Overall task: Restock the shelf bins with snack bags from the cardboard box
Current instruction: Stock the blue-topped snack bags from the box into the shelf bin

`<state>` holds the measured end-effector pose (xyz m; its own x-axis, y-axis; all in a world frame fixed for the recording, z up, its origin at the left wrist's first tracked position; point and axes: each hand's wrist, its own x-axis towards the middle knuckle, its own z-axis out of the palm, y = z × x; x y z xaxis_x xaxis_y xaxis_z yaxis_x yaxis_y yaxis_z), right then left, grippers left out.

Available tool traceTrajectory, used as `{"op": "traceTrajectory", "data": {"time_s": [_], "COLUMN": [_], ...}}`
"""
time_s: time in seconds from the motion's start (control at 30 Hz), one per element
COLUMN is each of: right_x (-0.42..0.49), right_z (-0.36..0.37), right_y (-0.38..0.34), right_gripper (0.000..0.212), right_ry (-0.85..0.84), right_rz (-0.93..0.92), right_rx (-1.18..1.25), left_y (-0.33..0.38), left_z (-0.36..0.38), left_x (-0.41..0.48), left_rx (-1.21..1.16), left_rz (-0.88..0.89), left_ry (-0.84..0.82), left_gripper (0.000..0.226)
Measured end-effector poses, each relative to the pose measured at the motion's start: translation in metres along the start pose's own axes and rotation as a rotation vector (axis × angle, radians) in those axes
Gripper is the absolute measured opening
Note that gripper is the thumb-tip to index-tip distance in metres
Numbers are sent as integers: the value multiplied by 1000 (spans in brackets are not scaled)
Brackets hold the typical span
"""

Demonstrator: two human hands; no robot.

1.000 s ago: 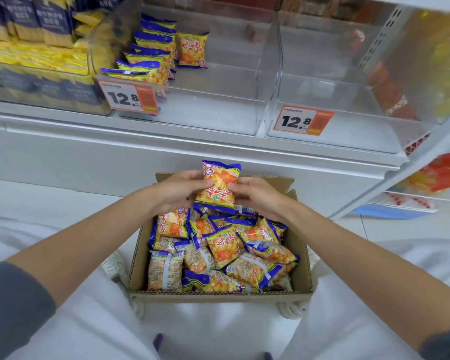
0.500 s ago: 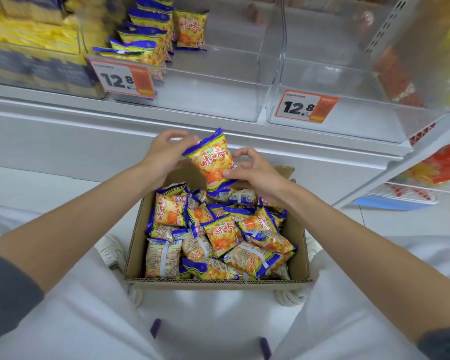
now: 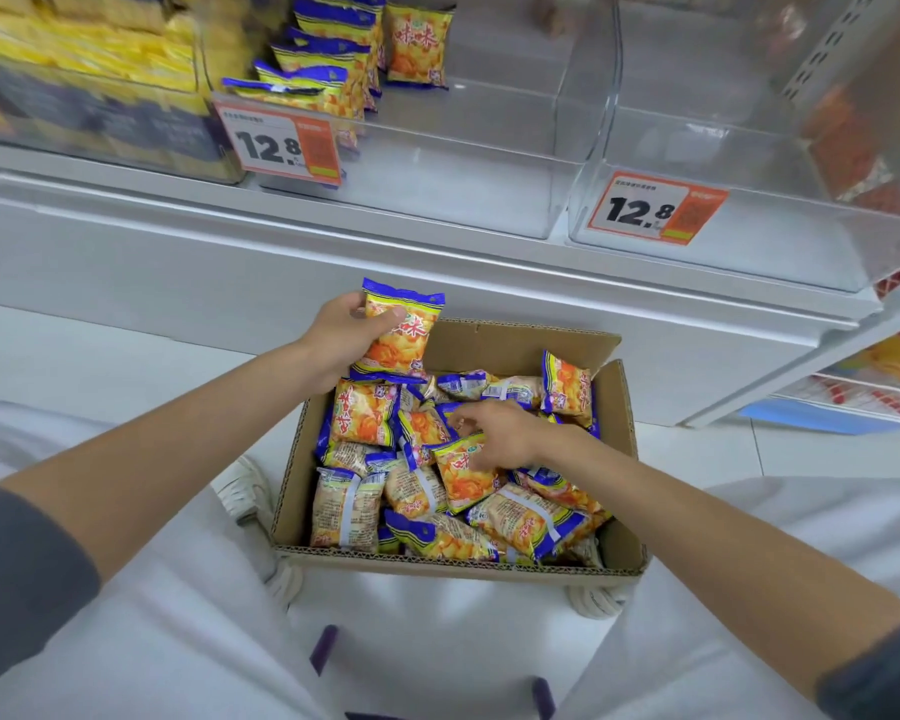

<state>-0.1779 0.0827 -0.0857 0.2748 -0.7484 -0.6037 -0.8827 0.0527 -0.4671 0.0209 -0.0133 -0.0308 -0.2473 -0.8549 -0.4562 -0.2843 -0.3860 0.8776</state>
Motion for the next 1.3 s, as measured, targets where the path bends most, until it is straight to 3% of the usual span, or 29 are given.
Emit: {"op": "traceTrajectory", "data": {"time_s": [0.07,0.13,0.27,0.43,0.47,0.57,0.7,0.77,0.87,1.0,1.17,1.3], "right_x": [1,-5,-32,-29,-27,-25,-28,-31,-37,-46,-37,-7], "right_z": [-8,-33,-90,-93,-92,-95,-104,-112,-133,-174,-232,-270], "right_y": [1,1,-10,-23,-27,-37,-40,-47,-65,-91,-108,-95], "right_gripper": [43,35,39,55,62,81,100,90,71,58,62,55], "right_ry": [53,141,299,466,503,532,363,298,364,521,733,854], "right_rz": [0,-15,-106,-131,-144,-171,-117,-131,-188,-254,-290,-178], "right_rx": [92,263,642,742,789,849,913,982,957,852,914,920], "left_y": [1,1,5,15,17,18,32,43,73,133,194,217], "left_z": [2,3,6,22,26,30,24,19,8,-11,-34,-62], "left_x": [-1,0,-2,-14,-17,-11,-9,-14,-25,-40,-22,30], "left_rx": [14,49,131,-58,-82,-159,-103,-22,112,358,455,596], "left_rz": [-2,13,91,-95,-80,-13,89,163,293,448,614,642], "left_ry": [-25,-39,-81,-323,-337,-246,-211,-192,-156,-92,37,138], "left_gripper": [33,35,48,99,97,62,47,46,47,16,33,44]}}
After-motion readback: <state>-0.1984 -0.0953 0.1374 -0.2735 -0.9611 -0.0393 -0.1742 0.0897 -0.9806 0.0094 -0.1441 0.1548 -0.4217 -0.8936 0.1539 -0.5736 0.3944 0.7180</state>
